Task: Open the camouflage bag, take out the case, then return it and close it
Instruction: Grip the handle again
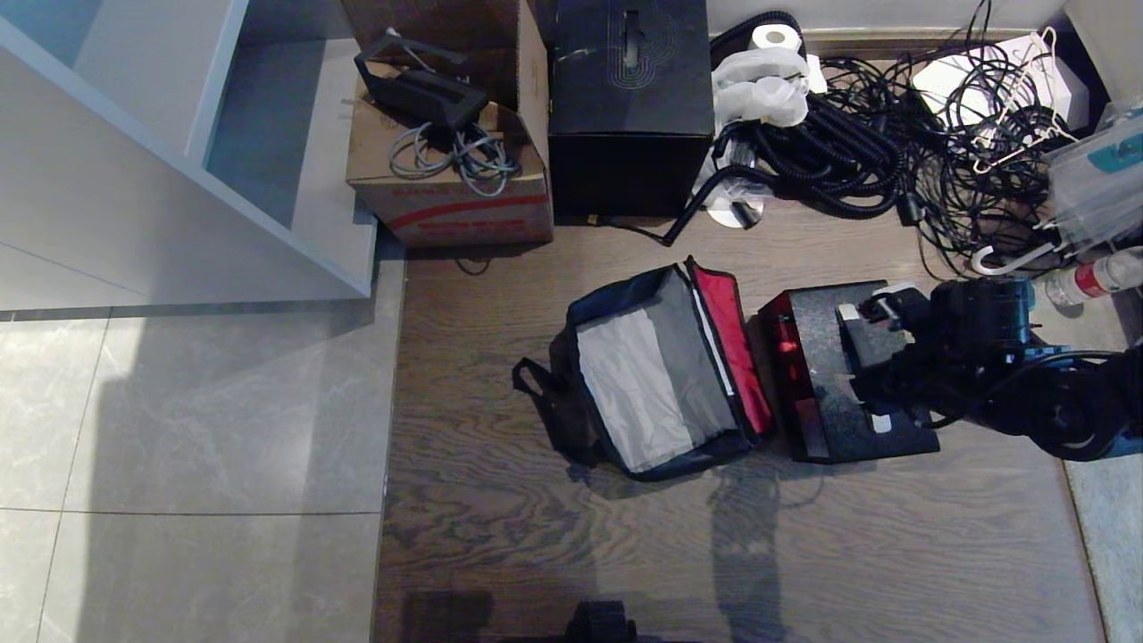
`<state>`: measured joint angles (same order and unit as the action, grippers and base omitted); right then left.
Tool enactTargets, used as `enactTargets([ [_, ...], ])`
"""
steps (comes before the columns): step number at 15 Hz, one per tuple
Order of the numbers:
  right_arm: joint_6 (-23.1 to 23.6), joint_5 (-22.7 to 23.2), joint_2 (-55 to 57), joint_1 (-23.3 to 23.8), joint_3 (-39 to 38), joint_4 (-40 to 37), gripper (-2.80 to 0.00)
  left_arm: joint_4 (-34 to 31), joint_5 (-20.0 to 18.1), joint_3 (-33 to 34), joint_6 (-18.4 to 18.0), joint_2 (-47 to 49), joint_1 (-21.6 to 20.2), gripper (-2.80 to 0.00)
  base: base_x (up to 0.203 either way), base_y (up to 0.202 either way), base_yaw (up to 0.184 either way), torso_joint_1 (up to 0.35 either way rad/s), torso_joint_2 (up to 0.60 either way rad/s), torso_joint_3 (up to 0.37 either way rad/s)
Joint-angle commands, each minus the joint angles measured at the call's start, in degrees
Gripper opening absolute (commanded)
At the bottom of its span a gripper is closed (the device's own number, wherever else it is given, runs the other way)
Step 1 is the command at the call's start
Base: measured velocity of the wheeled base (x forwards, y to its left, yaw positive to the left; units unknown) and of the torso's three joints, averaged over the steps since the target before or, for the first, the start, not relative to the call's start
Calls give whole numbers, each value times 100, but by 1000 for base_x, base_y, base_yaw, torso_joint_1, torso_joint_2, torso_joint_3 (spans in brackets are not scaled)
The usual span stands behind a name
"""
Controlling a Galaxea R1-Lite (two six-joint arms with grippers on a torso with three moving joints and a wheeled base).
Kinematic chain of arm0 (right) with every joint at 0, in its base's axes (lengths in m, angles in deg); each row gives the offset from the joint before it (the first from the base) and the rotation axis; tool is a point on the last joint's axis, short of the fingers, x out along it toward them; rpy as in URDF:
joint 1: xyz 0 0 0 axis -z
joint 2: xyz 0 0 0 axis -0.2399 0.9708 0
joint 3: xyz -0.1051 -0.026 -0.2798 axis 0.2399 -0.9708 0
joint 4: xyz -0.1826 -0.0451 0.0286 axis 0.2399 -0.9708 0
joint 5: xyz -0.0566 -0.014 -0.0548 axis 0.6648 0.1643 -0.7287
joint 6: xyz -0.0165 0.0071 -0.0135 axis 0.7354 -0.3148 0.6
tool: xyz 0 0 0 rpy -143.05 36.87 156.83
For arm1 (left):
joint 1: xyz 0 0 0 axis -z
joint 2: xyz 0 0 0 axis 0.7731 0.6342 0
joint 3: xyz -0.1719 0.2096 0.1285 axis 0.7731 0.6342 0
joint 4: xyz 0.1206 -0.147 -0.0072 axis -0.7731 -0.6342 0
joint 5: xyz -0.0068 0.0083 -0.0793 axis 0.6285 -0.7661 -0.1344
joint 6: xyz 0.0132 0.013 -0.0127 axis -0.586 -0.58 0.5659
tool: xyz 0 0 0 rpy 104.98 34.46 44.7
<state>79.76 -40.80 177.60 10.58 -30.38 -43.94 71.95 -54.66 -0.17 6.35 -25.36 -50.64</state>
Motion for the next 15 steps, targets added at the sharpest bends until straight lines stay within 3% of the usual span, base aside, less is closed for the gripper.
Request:
enactTargets([
  [1,279,-290,87,-7,43,135,0,-2,2,0,4,0,0,-280,0,0,0,0,0,0],
  [7,769,-1990,809,-160,331,1202,0,-2,2,0,4,0,0,-280,0,0,0,0,0,0],
  [12,1253,-2852,1644,-202,656,2232,0,-2,2,0,4,0,0,-280,0,0,0,0,0,0],
  [14,1270,-2979,1894,-296,841,2327,0,-2,2,0,4,0,0,-280,0,0,0,0,0,0],
  [15,1496,-3058,1978,-309,926,2368,0,-2,2,0,4,0,0,-280,0,0,0,0,0,0],
])
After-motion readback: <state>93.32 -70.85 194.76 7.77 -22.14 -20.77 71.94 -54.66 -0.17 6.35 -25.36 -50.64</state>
